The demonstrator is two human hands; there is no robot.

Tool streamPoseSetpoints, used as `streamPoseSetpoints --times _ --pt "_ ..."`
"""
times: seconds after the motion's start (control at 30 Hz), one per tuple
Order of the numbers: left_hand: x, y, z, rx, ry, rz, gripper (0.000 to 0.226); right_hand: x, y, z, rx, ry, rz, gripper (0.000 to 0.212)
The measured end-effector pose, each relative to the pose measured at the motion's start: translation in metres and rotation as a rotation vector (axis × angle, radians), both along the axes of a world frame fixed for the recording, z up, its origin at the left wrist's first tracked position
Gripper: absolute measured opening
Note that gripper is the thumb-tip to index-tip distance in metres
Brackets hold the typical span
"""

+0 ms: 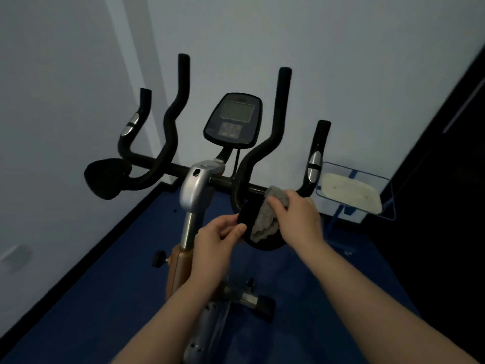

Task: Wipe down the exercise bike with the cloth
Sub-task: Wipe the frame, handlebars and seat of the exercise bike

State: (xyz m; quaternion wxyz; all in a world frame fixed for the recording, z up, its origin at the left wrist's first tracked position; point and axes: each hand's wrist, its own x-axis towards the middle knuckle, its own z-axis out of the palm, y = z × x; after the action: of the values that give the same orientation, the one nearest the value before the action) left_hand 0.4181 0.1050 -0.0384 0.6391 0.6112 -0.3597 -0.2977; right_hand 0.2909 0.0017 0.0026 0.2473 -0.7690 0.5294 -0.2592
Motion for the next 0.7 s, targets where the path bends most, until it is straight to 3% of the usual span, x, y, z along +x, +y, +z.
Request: streamPoseSetpoints --times 0.23,0.43,0.57,0.7 --pt "0.011 -0.001 -0.006 -0.025 0.020 -0.118 0.021 -0.005 0.038 -0.025 -0.210 0.020 -0.223 0.040" --pt "0.014 -0.002 -0.007 -0.051 0.015 -0.161 0.020 0.006 0.046 -0.023 -0.150 -0.058 -0.340 0.039" --pt "0.017 -0.002 -0.010 -0.070 0.012 -0.182 0.021 0.006 0.073 -0.034 -0.075 -0.254 -0.422 0.045" --pt "0.018 -0.005 -0.008 -0.108 -0.016 -0.190 0.022 0.011 0.044 -0.019 -0.001 -0.223 -0.418 0.035"
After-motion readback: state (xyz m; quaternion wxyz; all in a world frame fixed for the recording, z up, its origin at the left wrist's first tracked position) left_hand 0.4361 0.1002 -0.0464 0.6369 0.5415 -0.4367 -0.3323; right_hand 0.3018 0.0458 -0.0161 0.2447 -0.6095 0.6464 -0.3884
